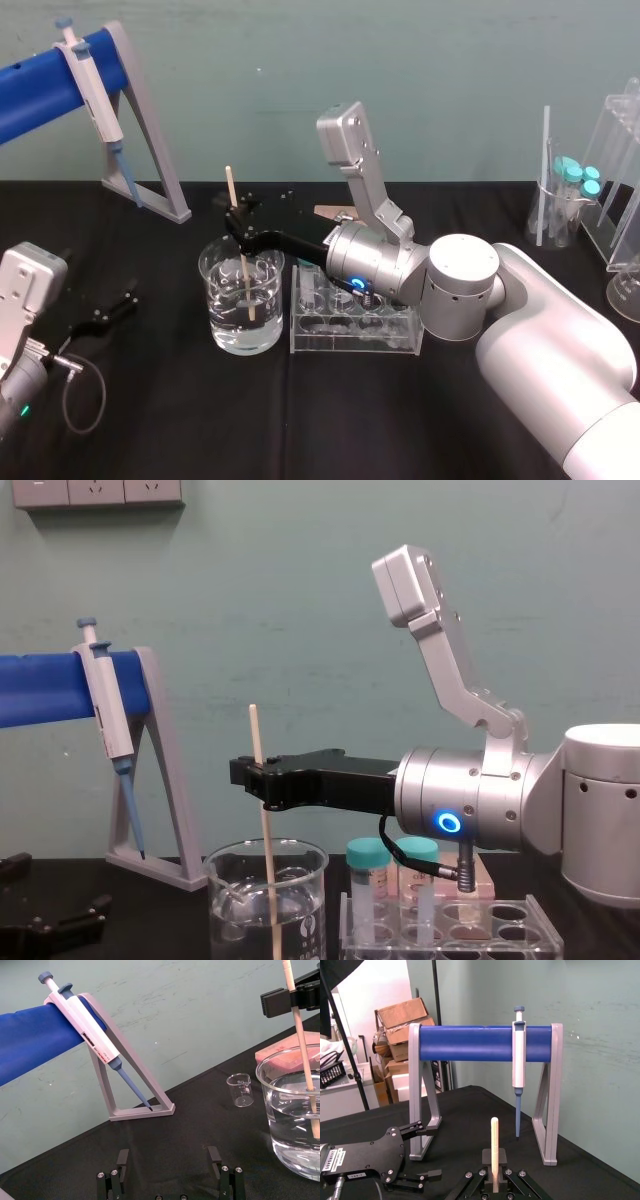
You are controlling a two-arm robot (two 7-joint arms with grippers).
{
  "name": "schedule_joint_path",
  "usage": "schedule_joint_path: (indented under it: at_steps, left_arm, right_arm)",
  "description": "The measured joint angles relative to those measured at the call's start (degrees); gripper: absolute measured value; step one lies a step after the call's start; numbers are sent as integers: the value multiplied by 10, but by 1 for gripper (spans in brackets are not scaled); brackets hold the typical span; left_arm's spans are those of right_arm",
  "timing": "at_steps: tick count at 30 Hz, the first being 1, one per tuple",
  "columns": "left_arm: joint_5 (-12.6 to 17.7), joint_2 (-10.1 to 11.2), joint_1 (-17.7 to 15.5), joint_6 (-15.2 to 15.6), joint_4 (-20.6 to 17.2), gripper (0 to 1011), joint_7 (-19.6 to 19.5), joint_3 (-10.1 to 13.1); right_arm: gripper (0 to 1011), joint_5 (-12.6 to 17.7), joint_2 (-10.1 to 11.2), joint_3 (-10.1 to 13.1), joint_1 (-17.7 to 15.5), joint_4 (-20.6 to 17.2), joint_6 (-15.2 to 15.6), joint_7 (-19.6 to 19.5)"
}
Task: Hold the thermometer with one hand and immerse one end into the beaker, then reinsert it into the test tube rack.
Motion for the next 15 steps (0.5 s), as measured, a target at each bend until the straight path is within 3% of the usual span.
schedule_joint_path:
  at_steps: [15]
  left_arm:
    - [0, 0, 0, 0, 0, 1004, 0, 0]
  right_arm:
    - [48, 0, 0, 0, 0, 0, 0, 0]
